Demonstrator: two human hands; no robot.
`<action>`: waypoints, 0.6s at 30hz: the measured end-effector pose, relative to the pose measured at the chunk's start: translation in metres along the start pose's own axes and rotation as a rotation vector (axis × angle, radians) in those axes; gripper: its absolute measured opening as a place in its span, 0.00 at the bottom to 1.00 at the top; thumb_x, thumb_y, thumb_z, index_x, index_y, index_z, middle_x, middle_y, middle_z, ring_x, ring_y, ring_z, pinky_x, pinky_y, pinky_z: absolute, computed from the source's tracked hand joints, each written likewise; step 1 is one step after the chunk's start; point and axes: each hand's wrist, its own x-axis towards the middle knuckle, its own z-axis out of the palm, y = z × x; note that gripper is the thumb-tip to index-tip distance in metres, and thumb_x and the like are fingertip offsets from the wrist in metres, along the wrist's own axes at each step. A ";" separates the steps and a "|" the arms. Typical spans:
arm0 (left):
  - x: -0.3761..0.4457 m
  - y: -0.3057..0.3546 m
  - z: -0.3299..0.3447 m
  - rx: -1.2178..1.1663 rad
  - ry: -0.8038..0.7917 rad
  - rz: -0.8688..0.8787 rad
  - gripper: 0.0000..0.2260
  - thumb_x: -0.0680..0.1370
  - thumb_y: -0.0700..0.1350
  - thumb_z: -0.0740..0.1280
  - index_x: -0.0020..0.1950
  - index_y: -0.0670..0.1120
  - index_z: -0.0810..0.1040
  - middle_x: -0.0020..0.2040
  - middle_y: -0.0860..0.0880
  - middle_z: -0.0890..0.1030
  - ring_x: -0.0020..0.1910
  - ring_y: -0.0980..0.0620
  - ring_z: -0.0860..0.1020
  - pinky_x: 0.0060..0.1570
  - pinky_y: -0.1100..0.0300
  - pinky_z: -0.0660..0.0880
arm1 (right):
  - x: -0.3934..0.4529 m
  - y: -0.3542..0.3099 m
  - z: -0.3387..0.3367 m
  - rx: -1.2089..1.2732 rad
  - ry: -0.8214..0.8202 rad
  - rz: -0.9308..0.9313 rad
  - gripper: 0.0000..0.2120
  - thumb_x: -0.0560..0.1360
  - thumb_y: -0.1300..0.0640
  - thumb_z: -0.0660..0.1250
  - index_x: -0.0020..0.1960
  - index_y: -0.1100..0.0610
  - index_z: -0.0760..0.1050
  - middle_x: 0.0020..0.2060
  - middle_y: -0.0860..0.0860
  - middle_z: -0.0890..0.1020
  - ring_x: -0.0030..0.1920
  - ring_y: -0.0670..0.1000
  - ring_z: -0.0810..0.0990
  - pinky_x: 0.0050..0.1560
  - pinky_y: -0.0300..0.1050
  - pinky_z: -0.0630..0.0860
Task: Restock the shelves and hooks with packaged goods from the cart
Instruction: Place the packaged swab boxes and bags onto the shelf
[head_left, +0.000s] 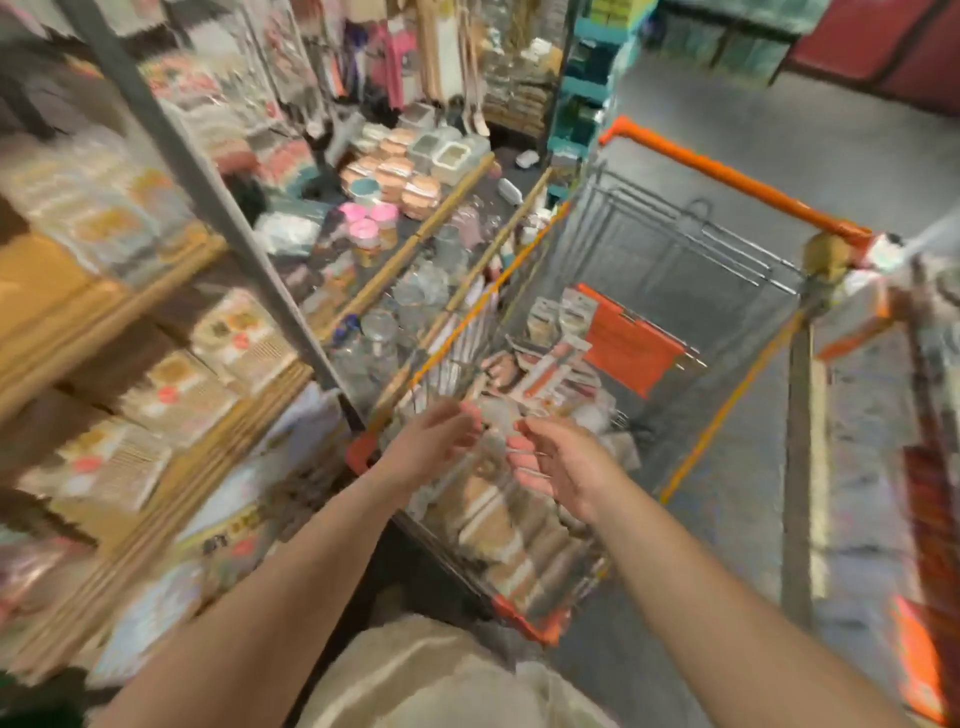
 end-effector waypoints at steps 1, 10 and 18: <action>0.005 -0.012 0.007 0.024 -0.024 -0.048 0.04 0.81 0.47 0.65 0.47 0.49 0.77 0.43 0.51 0.80 0.41 0.55 0.77 0.36 0.67 0.69 | 0.002 0.006 -0.012 0.021 0.014 0.025 0.09 0.82 0.55 0.57 0.43 0.51 0.70 0.33 0.50 0.71 0.30 0.45 0.70 0.28 0.34 0.68; 0.066 -0.061 0.001 0.148 -0.075 -0.351 0.09 0.83 0.51 0.61 0.57 0.49 0.77 0.52 0.50 0.81 0.51 0.52 0.79 0.53 0.58 0.76 | 0.055 0.046 -0.061 0.047 0.153 0.156 0.08 0.81 0.52 0.61 0.50 0.55 0.76 0.43 0.52 0.81 0.45 0.51 0.80 0.44 0.44 0.75; 0.149 -0.091 -0.013 0.126 0.002 -0.590 0.11 0.81 0.51 0.63 0.58 0.46 0.78 0.48 0.48 0.82 0.45 0.52 0.79 0.40 0.58 0.71 | 0.131 0.062 -0.084 0.075 0.295 0.296 0.07 0.80 0.52 0.63 0.49 0.55 0.77 0.39 0.51 0.78 0.38 0.49 0.77 0.47 0.47 0.78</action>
